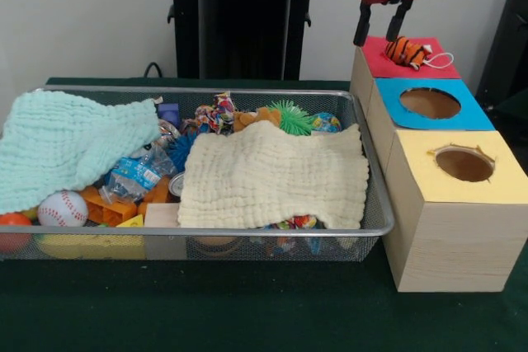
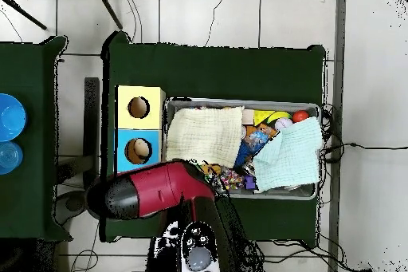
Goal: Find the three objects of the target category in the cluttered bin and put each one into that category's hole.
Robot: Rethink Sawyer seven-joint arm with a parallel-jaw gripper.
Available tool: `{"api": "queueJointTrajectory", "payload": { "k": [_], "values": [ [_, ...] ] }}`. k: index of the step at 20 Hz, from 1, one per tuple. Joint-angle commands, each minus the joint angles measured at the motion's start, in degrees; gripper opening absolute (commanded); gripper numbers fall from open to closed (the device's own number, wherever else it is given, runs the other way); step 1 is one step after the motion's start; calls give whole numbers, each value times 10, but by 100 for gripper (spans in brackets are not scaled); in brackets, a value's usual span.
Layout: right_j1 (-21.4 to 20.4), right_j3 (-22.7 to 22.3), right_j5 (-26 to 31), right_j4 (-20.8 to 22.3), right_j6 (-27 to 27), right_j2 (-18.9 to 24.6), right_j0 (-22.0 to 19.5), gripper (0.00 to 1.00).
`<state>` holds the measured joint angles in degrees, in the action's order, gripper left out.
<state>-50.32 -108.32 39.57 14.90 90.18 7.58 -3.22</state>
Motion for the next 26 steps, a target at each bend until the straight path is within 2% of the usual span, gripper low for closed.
{"api": "queueJointTrajectory", "payload": {
  "k": [1, 6, 19, 26],
  "values": [
    [50, 43, -28, -24, 154, -16, 25, 100],
    [61, 58, -35, -35, 158, -26, 43, 100],
    [48, 79, 13, -57, 142, -47, 75, 100],
    [59, 99, 74, -61, 130, -58, 95, 100]
  ]
}}
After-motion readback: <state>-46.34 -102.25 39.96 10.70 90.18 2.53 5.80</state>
